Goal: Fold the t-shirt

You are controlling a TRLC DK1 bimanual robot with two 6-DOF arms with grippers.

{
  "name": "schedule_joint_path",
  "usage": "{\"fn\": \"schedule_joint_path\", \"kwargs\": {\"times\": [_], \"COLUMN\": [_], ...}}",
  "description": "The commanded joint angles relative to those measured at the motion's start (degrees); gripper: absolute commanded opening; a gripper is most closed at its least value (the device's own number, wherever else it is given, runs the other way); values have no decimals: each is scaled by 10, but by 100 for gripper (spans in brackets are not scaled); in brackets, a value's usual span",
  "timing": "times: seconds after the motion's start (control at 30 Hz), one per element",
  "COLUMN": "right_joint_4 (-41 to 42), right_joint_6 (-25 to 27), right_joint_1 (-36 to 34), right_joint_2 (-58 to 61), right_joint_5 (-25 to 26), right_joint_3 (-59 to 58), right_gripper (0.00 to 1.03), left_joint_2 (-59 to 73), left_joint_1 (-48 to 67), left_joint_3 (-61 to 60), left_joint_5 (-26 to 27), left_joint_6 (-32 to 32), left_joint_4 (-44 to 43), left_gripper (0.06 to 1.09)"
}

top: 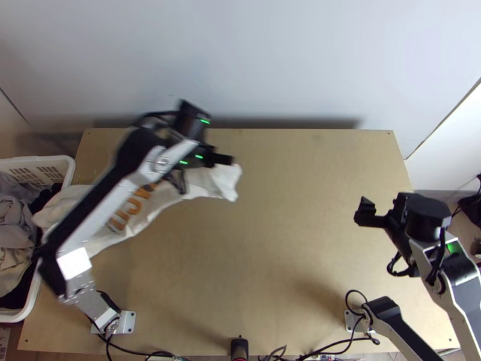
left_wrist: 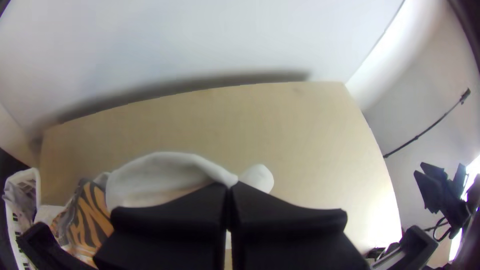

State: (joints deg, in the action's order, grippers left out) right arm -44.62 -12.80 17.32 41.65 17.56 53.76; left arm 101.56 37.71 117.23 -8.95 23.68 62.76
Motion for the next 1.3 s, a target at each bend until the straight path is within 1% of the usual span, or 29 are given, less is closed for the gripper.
{"fn": "schedule_joint_path", "kwargs": {"times": [0.0, 0.07, 0.13, 0.3, 0.5, 0.7, 0.87, 0.93, 1.07, 1.13, 1.17, 1.2, 1.23, 1.27], "right_joint_4": [0, -1, -6, -12, -30, -68, -103, -117, -137, -144, -144, -145, -146, -150], "right_joint_6": [3, 5, 5, 11, 9, 5, 5, 4, 4, 5, 7, 8, 7, 4], "right_joint_1": [-7, -9, -12, -16, -16, -21, -28, -28, -27, -26, -26, -25, -25, -26], "right_joint_2": [-61, -81, -97, -133, -166, -207, -244, -257, -272, -273, -274, -276, -276, -276], "right_joint_5": [-2, -2, -2, -2, -5, -4, -4, -4, -5, -5, -5, -5, -5, -6], "right_joint_3": [-63, -79, -89, -107, -108, -107, -110, -113, -116, -113, -111, -110, -109, -109], "right_gripper": [97, 96, 96, 96, 96, 96, 96, 93, 93, 94, 94, 98, 99, 99], "left_joint_2": [134, 171, 196, 254, 308, 367, 414, 428, 467, 479, 479, 479, 479, 478], "left_joint_1": [93, 113, 134, 177, 214, 249, 264, 269, 271, 267, 266, 264, 262, 261], "left_joint_3": [95, 121, 122, 132, 136, 168, 186, 186, 196, 198, 198, 198, 198, 197], "left_joint_5": [-14, -14, -14, -13, 12, 12, -11, -18, -32, -47, -60, -63, -63, -63], "left_joint_6": [18, 28, 32, 50, 73, 87, 92, 92, 88, 87, 87, 86, 86, 86], "left_joint_4": [-14, -24, -48, -131, -273, -405, -495, -526, -580, -602, -609, -611, -609, -606], "left_gripper": [9, 9, 9, 9, 9, 9, 9, 9, 9, 9, 19, 42, 74, 100]}}
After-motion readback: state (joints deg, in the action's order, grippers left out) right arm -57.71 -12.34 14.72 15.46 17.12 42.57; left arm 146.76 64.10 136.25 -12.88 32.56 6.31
